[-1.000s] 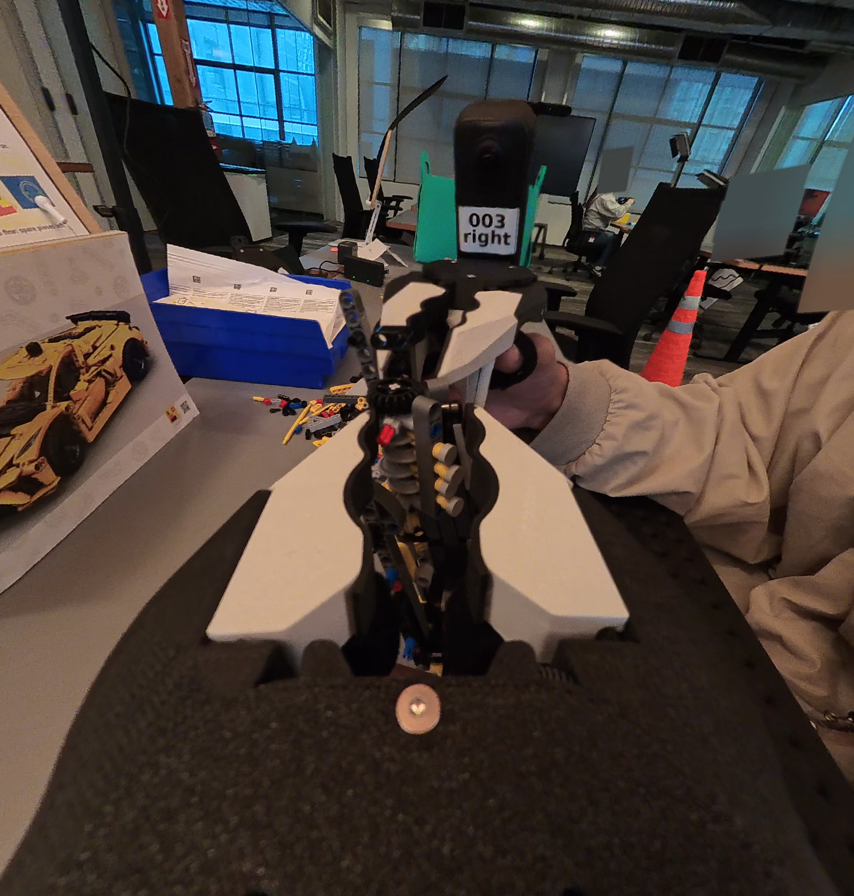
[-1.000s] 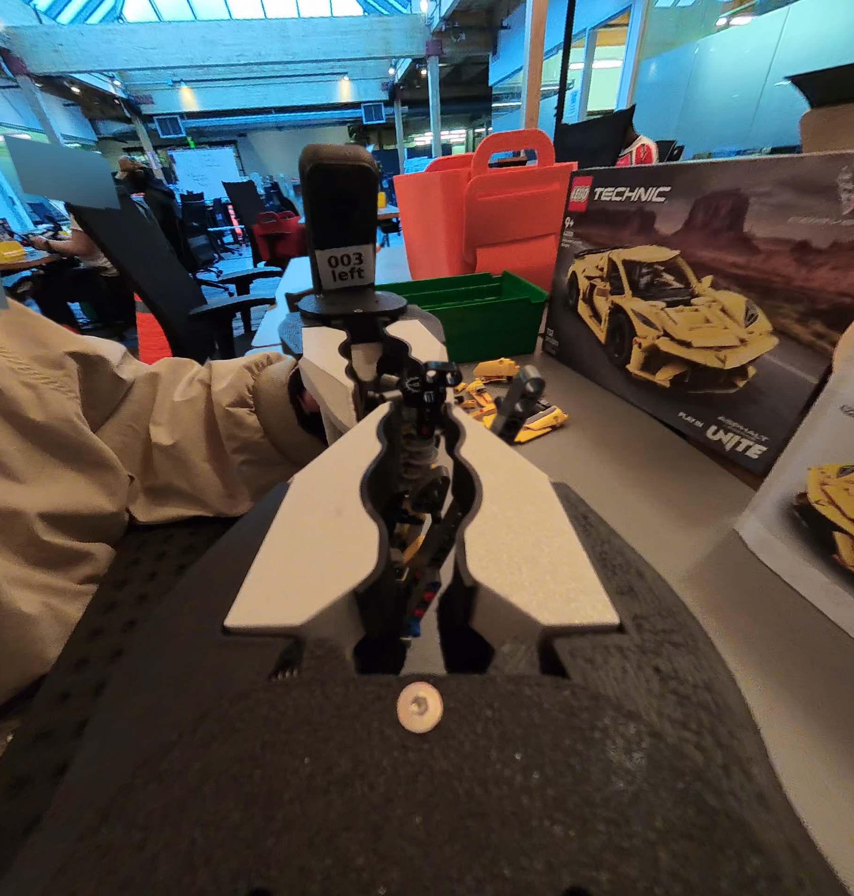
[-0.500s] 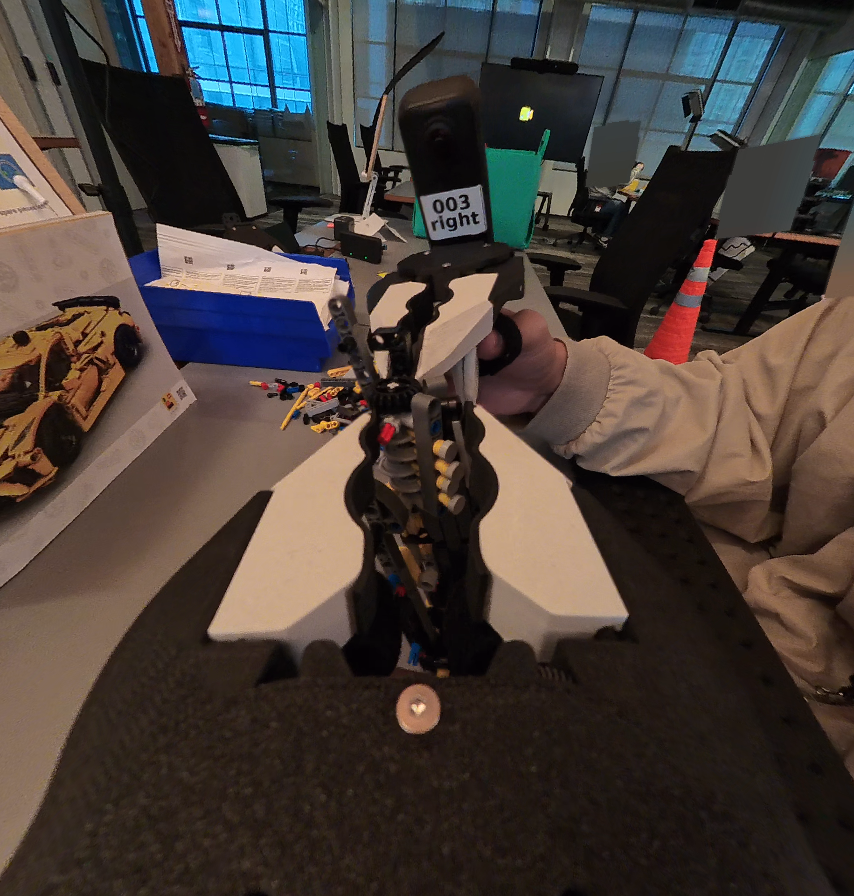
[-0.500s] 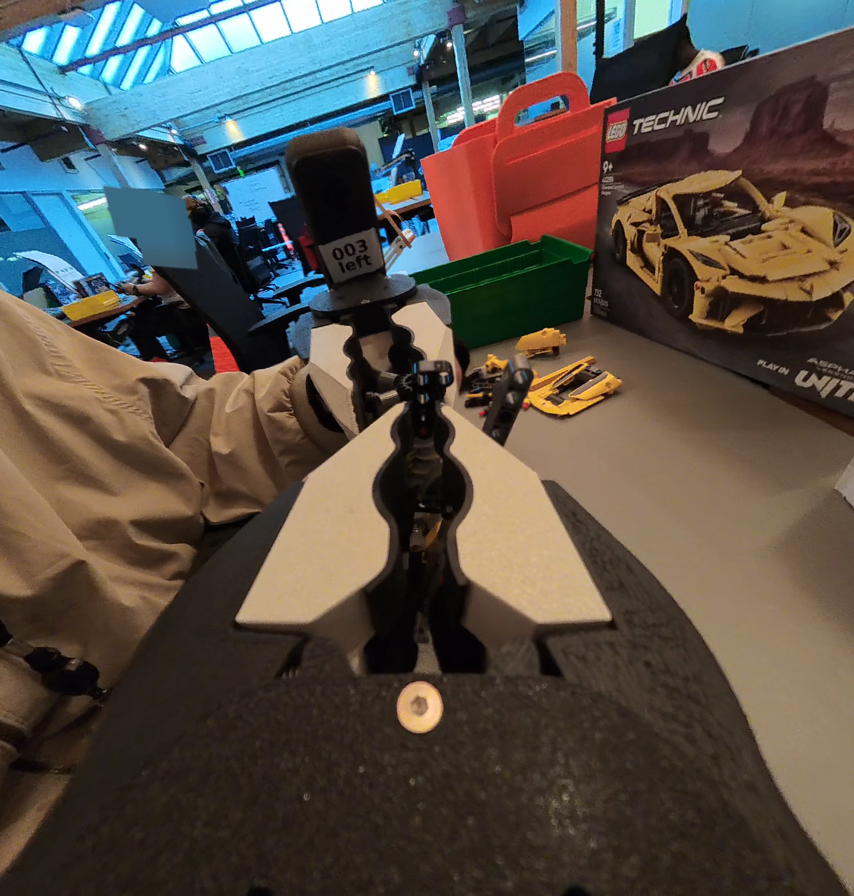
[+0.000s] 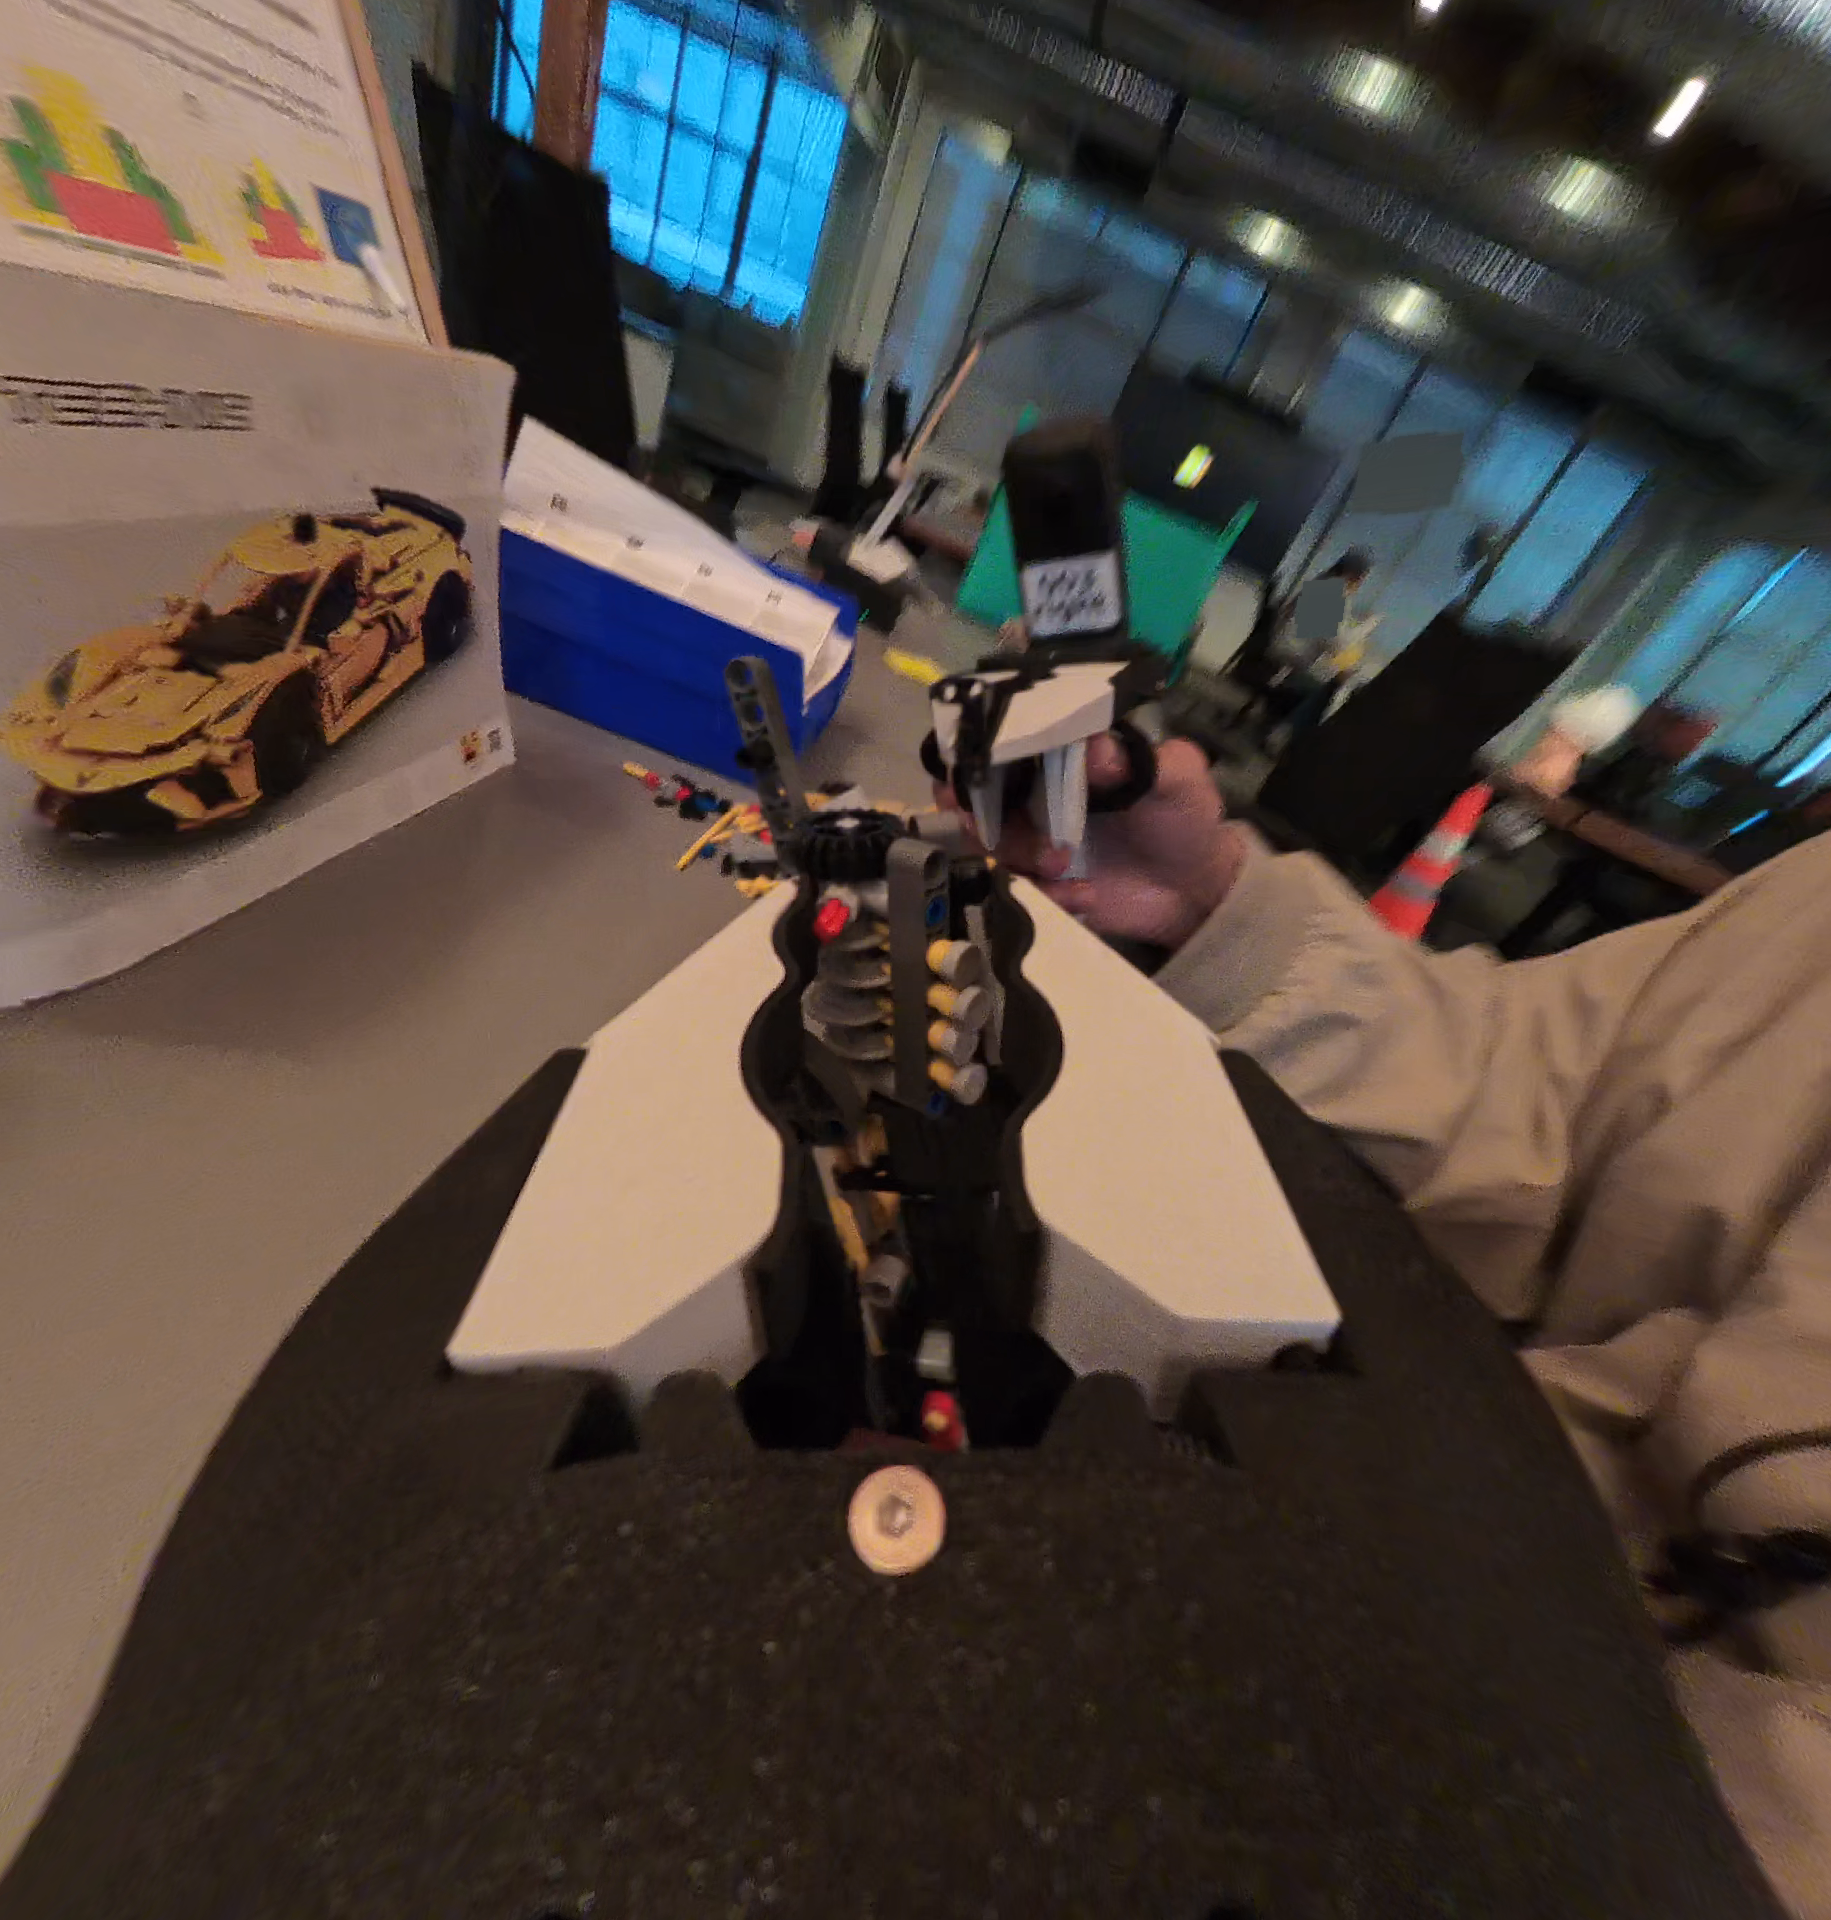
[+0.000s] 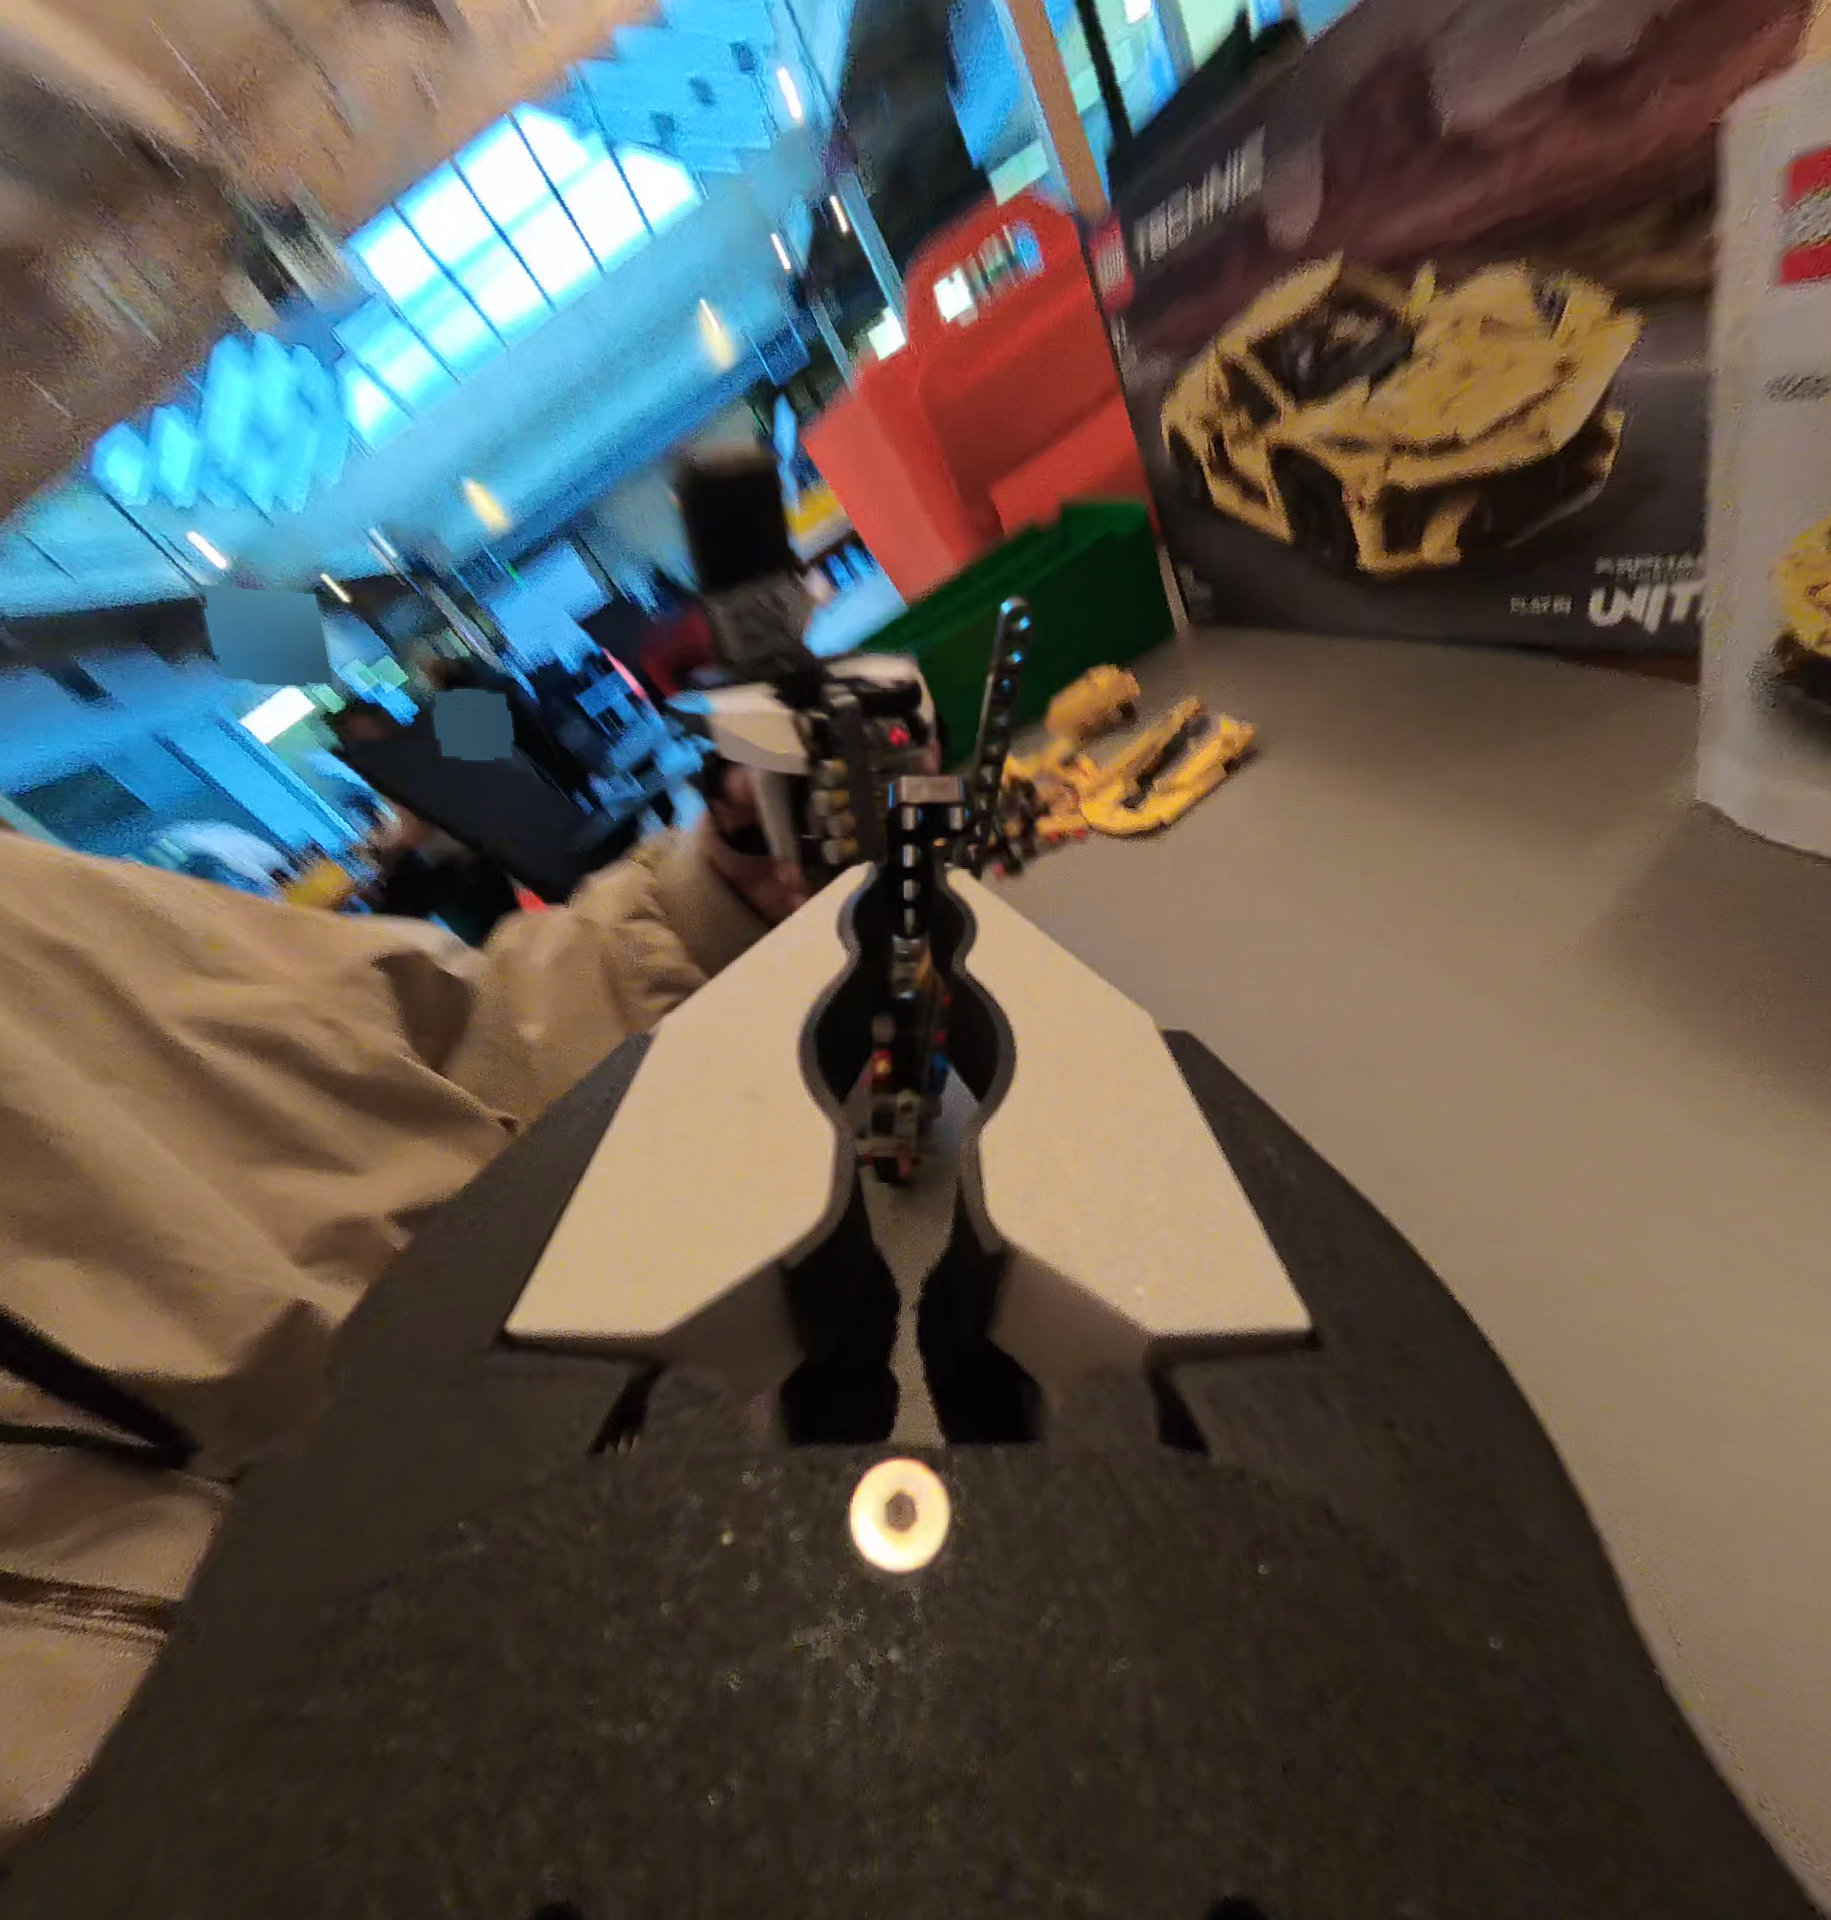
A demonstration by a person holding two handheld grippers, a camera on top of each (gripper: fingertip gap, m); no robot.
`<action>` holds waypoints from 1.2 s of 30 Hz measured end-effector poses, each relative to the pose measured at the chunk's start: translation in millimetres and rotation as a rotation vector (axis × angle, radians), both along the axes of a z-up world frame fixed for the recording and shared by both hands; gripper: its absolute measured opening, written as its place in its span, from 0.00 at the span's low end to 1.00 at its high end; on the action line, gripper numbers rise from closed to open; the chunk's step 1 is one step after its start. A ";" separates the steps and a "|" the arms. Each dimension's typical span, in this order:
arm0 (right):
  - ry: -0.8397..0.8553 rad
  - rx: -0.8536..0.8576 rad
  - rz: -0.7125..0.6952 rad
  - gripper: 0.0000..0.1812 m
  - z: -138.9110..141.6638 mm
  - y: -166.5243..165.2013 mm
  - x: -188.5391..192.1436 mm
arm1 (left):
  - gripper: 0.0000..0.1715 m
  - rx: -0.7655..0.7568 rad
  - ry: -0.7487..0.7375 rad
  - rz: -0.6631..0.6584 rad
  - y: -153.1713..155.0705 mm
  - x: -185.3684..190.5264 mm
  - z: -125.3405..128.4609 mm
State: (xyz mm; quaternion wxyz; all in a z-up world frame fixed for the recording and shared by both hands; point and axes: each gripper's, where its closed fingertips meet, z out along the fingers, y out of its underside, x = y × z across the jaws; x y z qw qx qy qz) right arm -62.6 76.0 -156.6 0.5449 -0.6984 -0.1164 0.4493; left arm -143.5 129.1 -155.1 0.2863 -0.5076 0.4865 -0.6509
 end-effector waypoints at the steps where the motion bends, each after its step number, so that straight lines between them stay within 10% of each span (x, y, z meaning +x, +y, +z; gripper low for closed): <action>1: 0.033 0.000 -0.009 0.03 2.2 -3.4 12.9 | 0.19 -0.037 0.003 0.010 13.8 -5.6 -2.4; 4: -0.021 -0.136 0.087 0.03 -15.8 -18.1 19.2 | 0.19 -0.148 0.055 -0.004 32.1 -7.0 -20.4; 10: -0.799 -0.588 -0.168 0.03 -118.7 -80.3 126.4 | 0.20 -0.203 0.105 -0.051 27.5 -2.6 -34.5; 16: -0.802 -0.769 -0.198 0.08 -143.5 -96.3 150.8 | 0.20 -0.192 0.073 -0.104 11.9 -0.7 -30.1; 21: -0.691 -0.362 -0.179 0.14 -92.6 -27.7 93.3 | 0.19 -0.049 -0.045 -0.108 -21.7 3.2 -0.1; 25: -0.253 0.011 -0.024 0.19 -15.9 5.3 -8.0 | 0.19 -0.055 -0.153 -0.062 -43.9 15.2 17.5; 36: -0.113 0.090 0.067 0.03 3.8 -0.4 -37.2 | 0.21 -0.106 -0.229 -0.146 -63.8 10.4 32.0</action>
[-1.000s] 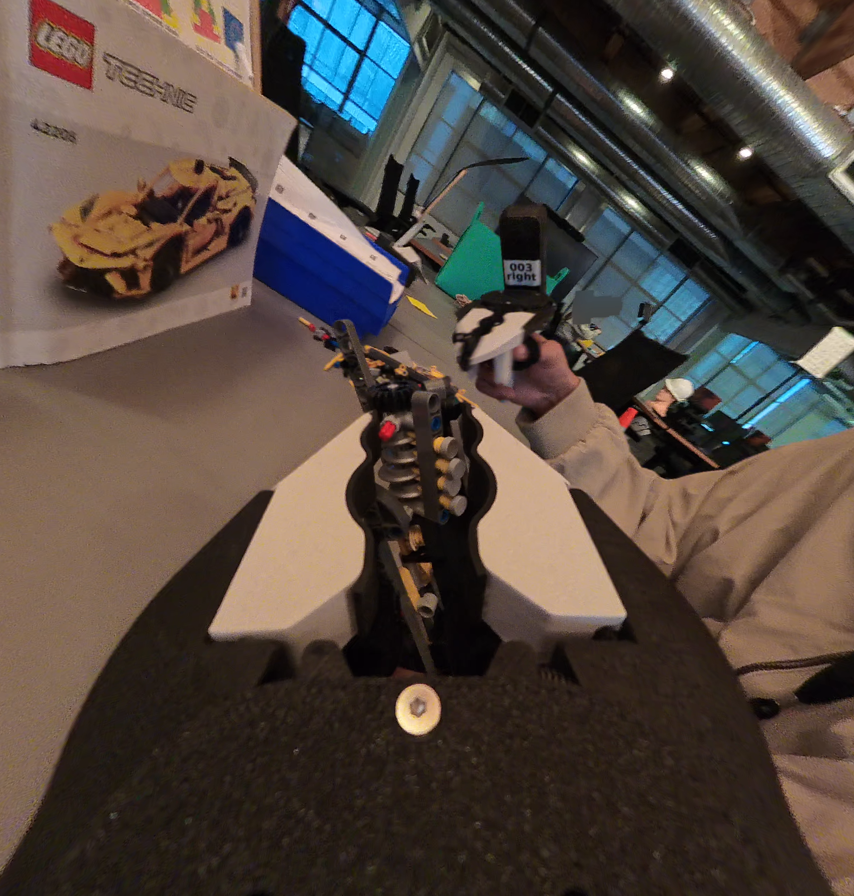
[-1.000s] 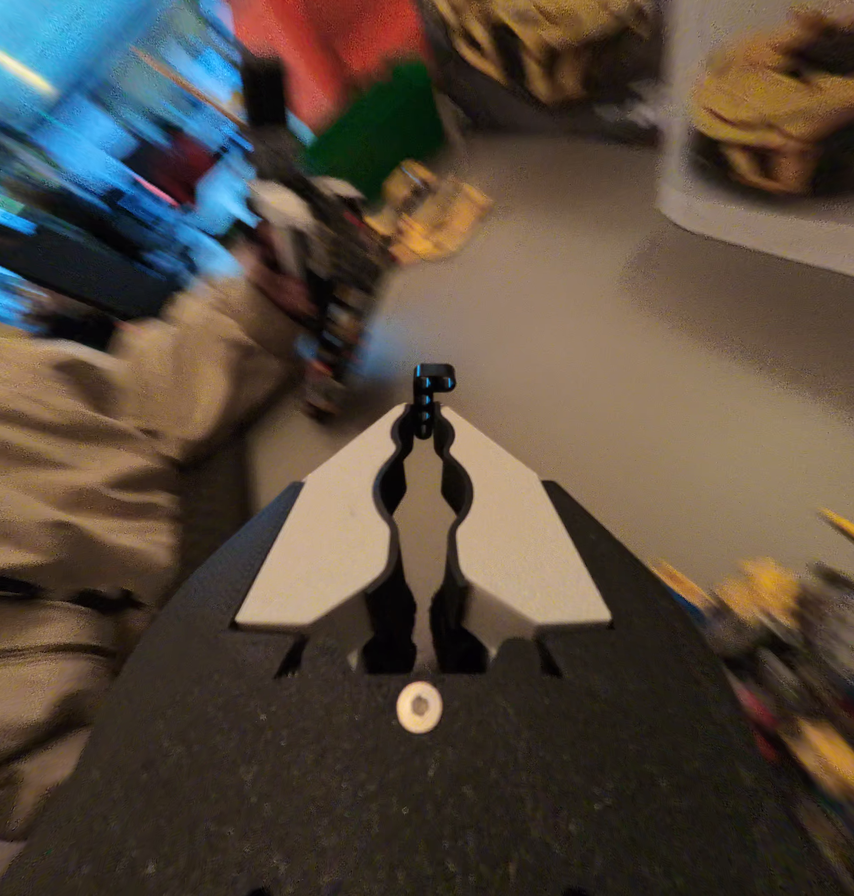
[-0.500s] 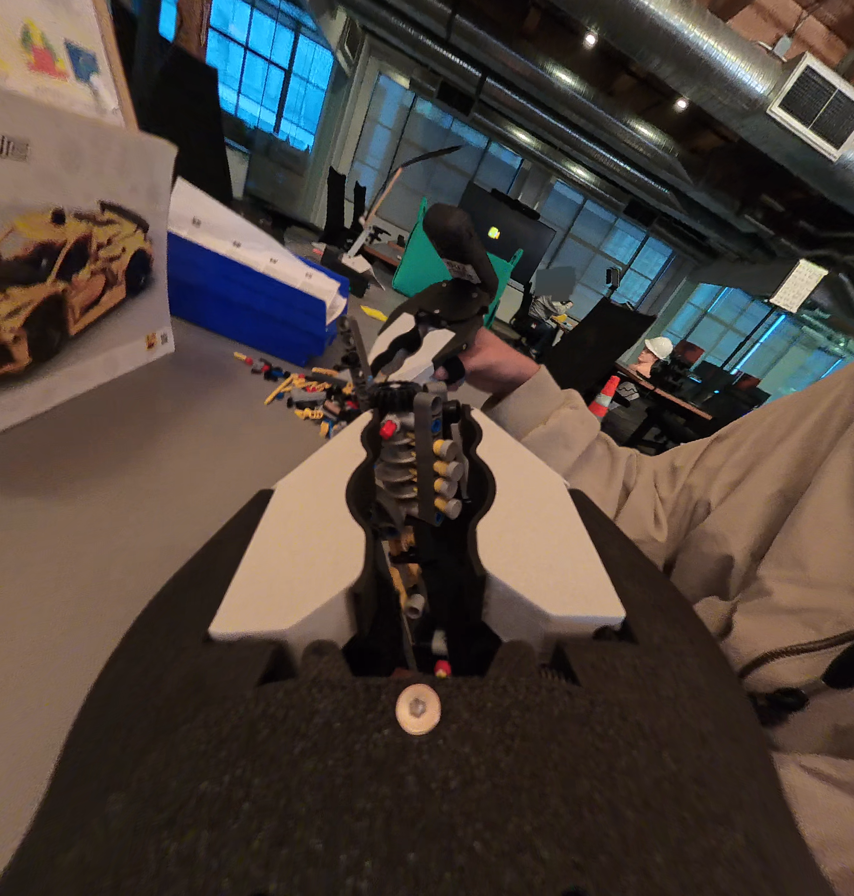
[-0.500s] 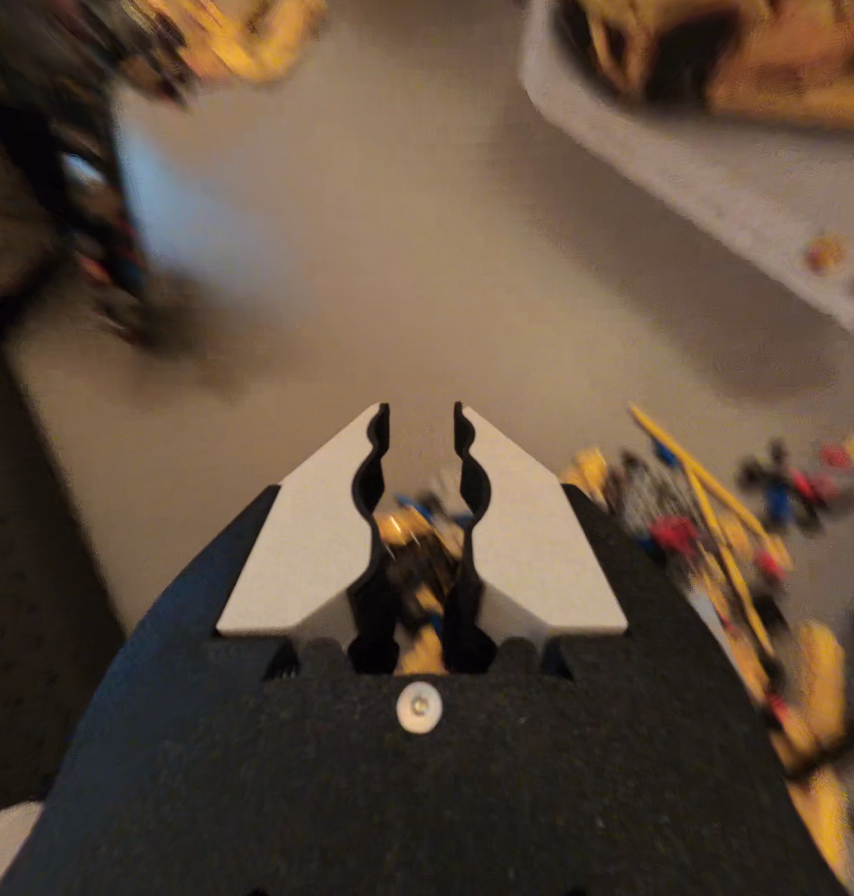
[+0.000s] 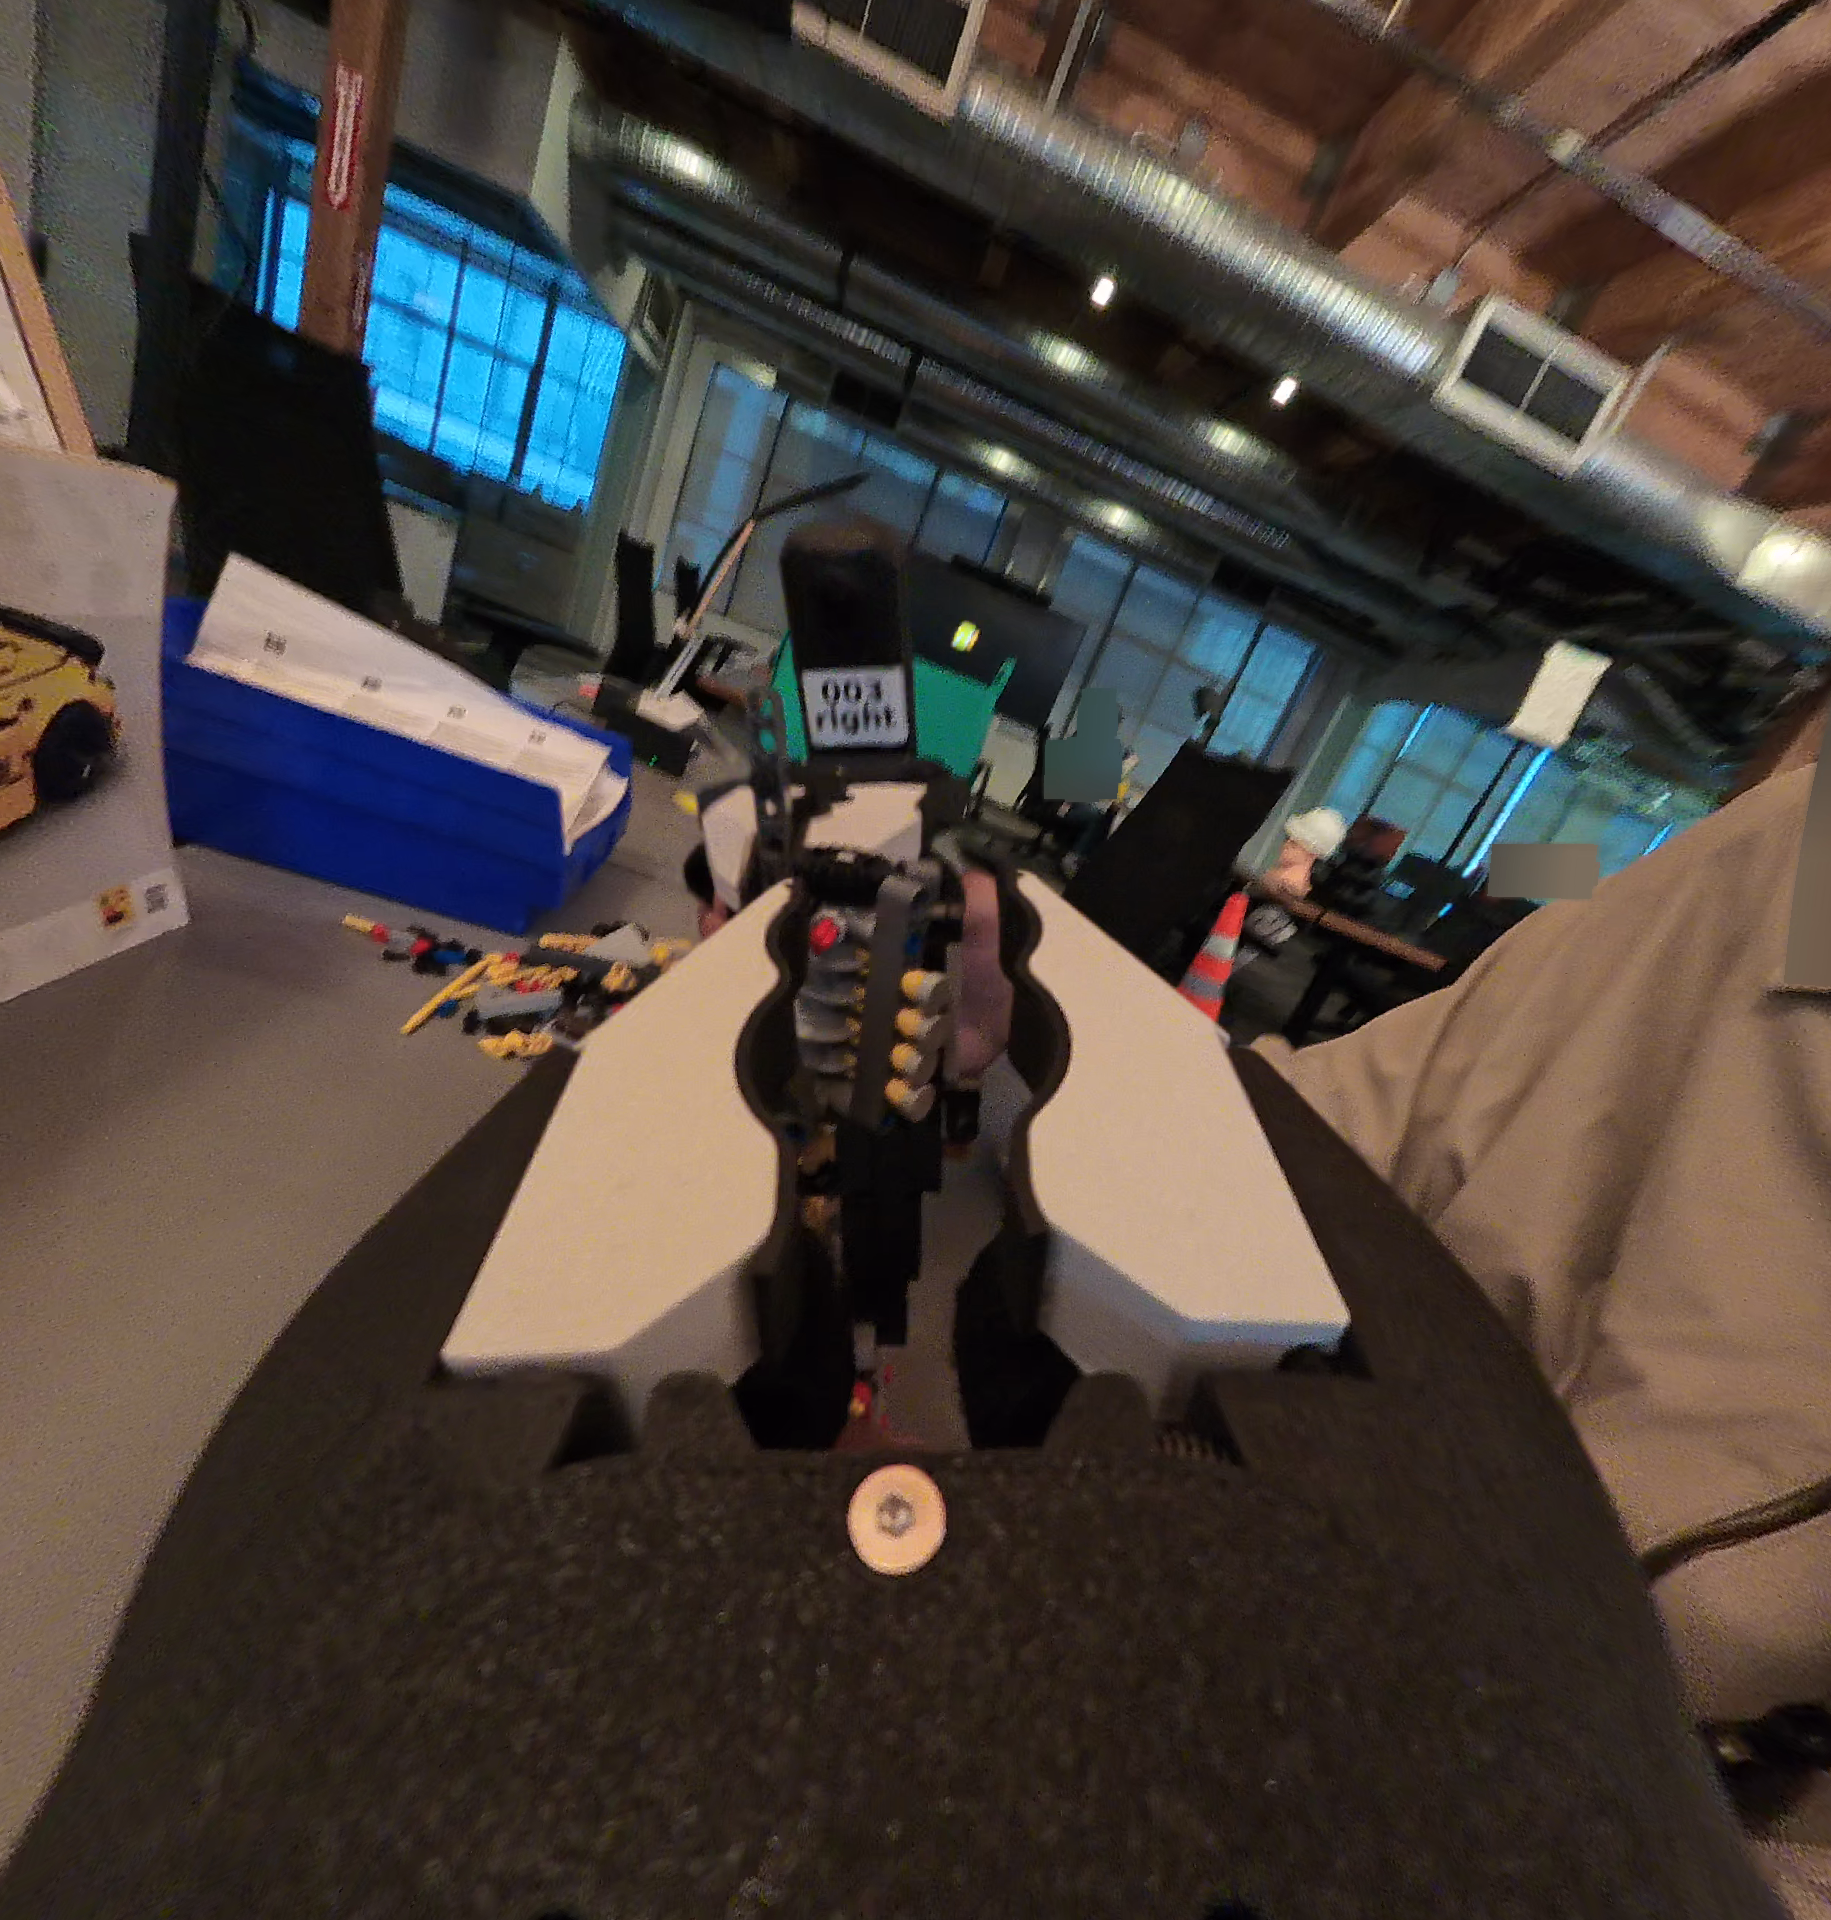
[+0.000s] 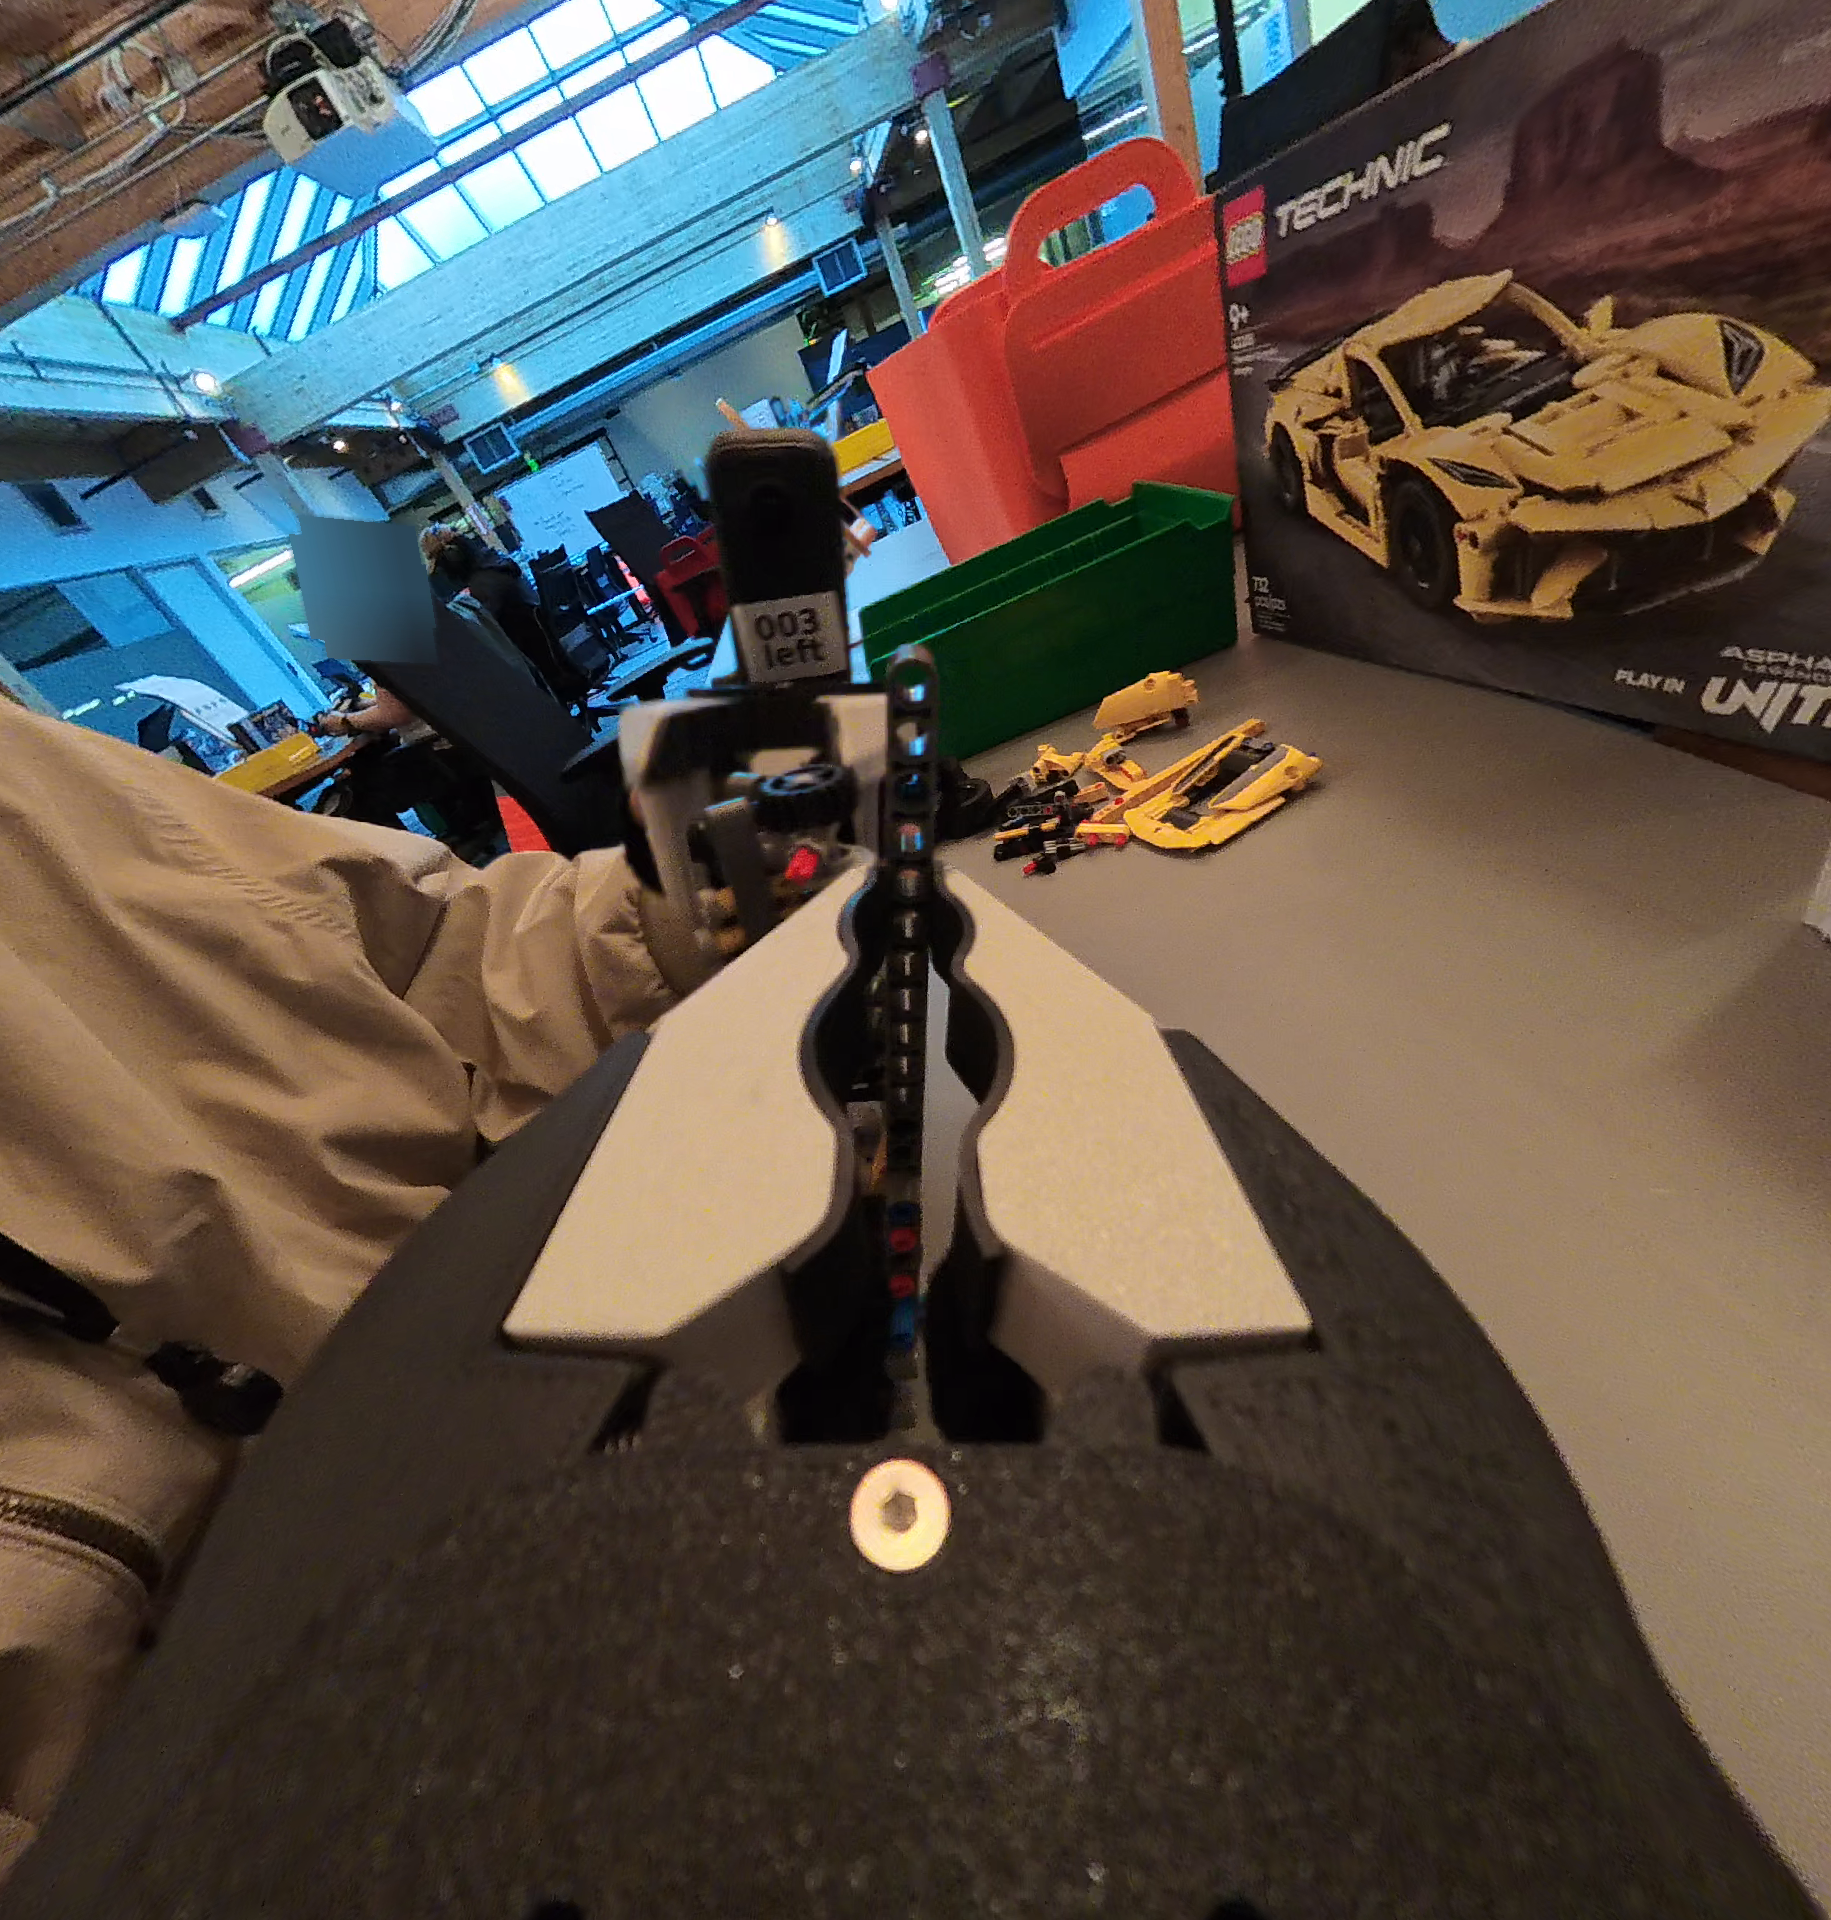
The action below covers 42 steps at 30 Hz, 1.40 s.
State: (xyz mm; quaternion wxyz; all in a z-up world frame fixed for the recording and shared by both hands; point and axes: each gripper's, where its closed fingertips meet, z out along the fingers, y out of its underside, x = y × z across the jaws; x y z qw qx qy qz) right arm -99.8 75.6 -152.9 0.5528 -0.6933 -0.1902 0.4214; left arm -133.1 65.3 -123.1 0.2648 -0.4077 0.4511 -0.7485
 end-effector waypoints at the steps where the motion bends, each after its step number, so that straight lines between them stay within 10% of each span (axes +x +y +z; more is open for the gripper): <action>1: -0.011 0.021 -0.004 0.03 1.8 -1.2 -0.6 | 0.21 -0.047 -0.040 0.009 9.5 -6.4 9.5; 5: -0.037 0.092 -0.010 0.03 10.6 -4.2 -9.0 | 0.20 -0.067 -0.112 0.169 46.2 -20.5 27.3; 14: -0.159 0.181 0.009 0.03 17.0 -10.5 -39.3 | 0.14 0.396 0.086 0.168 -3.1 2.2 14.3; 42: -0.042 0.191 0.102 0.03 29.7 -29.5 -13.3 | 0.02 0.492 0.077 0.005 -25.4 23.7 11.2</action>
